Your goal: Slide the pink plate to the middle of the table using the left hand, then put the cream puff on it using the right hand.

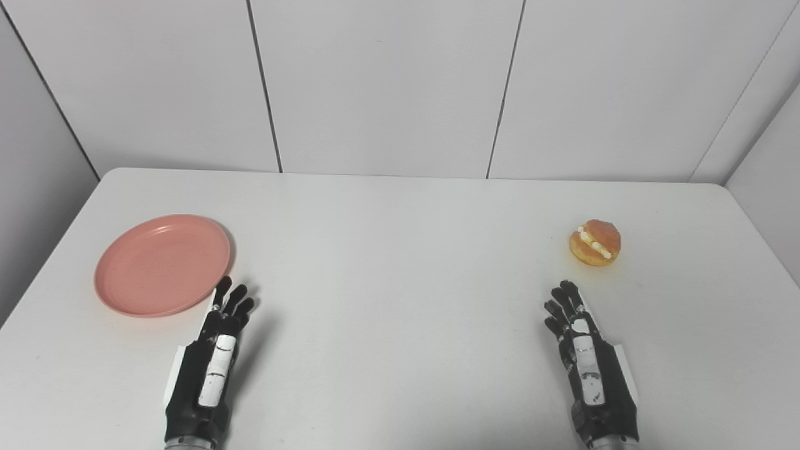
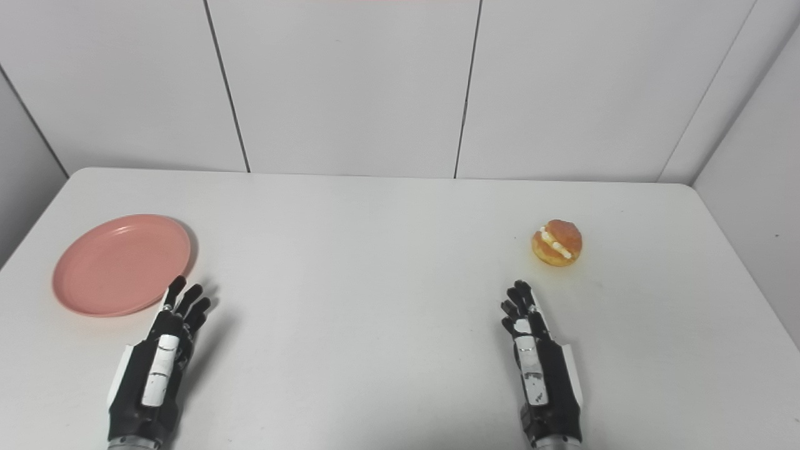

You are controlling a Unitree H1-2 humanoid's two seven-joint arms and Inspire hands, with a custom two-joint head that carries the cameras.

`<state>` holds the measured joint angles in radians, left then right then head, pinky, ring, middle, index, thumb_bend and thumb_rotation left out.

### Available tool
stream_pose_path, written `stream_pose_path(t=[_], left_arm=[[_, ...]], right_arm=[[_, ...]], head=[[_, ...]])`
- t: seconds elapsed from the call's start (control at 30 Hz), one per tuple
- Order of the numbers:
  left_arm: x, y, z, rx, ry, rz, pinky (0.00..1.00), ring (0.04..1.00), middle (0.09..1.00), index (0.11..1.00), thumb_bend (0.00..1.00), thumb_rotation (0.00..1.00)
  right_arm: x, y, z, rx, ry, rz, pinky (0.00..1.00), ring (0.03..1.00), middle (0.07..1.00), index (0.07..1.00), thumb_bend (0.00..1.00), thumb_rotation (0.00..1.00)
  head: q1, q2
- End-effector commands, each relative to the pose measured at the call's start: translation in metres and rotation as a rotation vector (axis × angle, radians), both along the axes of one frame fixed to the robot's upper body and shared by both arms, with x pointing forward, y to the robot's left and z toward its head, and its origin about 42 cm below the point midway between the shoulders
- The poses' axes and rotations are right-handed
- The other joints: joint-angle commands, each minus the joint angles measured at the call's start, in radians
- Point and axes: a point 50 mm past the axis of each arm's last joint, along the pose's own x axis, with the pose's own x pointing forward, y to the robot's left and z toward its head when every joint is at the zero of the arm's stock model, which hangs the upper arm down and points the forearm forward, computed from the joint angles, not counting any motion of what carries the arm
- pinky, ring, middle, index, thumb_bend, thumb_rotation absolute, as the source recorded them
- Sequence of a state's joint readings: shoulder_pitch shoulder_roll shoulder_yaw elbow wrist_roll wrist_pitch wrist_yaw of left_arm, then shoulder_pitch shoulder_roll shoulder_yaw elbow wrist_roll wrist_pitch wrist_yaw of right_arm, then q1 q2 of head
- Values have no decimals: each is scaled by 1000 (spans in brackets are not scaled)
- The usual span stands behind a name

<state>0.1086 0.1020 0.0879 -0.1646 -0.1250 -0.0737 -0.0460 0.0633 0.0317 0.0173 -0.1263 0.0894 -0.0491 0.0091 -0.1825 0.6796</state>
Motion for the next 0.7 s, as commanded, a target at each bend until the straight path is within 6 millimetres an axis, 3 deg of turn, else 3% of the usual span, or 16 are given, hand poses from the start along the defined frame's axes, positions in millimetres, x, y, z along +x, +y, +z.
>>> stream_pose_path(t=[0.0,0.67], left_arm=[[1,-4,4,5,-27,-7,999,937,959,969,802,845],[2,-8,1,8,-44,-16,993,948,971,976,827,853]], right_arm=[[1,-3,11,-3,-44,5,947,933,941,941,882,934],[0,-8,8,-2,-43,7,960,944,946,940,894,928]], head=[[11,0],[23,-4]])
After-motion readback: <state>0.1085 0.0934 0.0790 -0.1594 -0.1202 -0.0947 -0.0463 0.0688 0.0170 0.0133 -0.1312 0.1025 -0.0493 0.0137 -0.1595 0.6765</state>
